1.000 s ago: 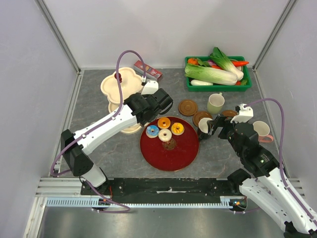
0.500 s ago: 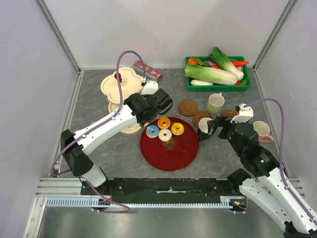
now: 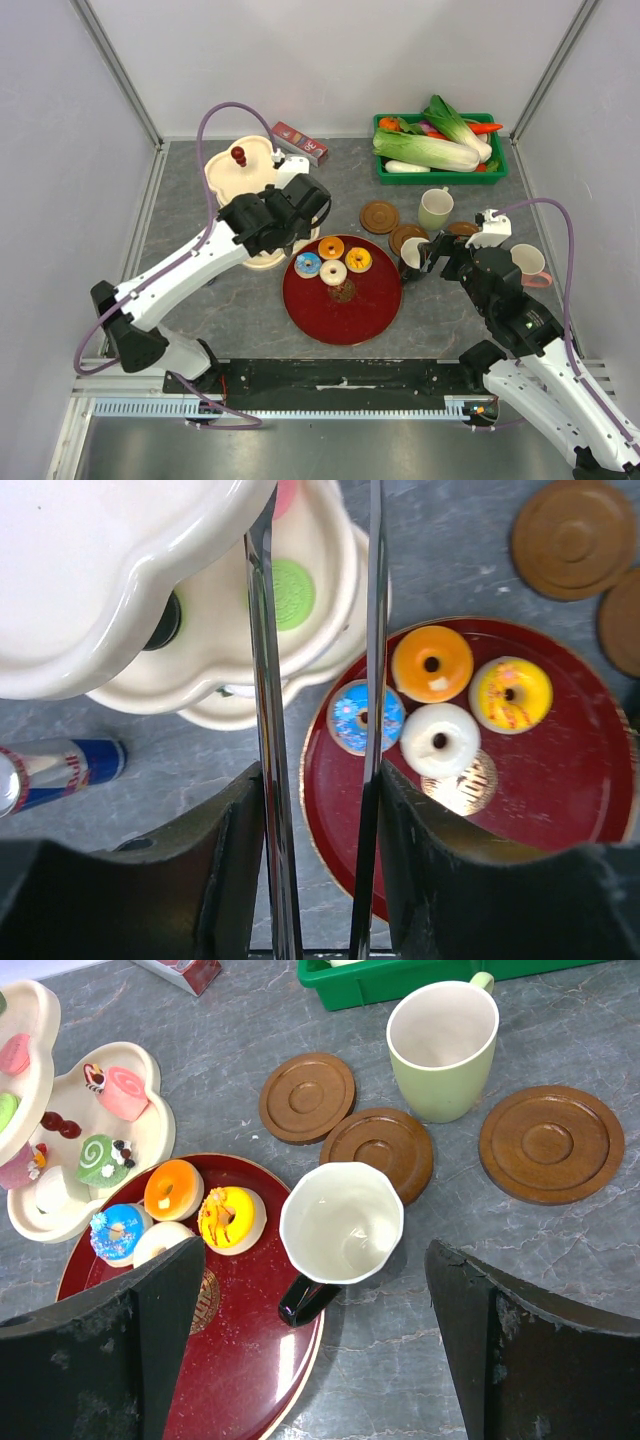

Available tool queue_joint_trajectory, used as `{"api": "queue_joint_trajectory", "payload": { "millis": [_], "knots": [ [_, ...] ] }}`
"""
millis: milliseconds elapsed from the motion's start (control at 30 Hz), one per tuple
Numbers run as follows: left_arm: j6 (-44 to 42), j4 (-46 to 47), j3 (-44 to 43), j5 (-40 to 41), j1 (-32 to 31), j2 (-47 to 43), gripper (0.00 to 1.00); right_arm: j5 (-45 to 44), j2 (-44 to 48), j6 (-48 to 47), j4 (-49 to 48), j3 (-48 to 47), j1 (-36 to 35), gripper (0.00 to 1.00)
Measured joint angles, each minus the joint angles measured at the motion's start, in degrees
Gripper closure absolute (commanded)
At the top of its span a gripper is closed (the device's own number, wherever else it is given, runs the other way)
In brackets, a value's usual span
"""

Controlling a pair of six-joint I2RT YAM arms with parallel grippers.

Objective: Serve the afternoon tea

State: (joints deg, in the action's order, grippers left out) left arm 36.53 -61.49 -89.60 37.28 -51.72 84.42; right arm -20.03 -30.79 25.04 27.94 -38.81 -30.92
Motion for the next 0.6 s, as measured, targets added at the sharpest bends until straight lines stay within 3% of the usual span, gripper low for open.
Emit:
{"api": "queue_joint_trajectory", "payload": {
  "millis": [300, 600],
  "knots": [
    [-2.6, 5.9, 2.2, -8.5, -0.8, -5.8, 0.48, 0.0, 0.0, 0.0, 0.0, 0.0, 0.0, 0.02],
    [-3.4, 8.2, 2.9, -14.3, -6.2, -6.3, 0.48, 0.0, 0.0, 0.0, 0.0, 0.0, 0.0, 0.02]
  ]
}}
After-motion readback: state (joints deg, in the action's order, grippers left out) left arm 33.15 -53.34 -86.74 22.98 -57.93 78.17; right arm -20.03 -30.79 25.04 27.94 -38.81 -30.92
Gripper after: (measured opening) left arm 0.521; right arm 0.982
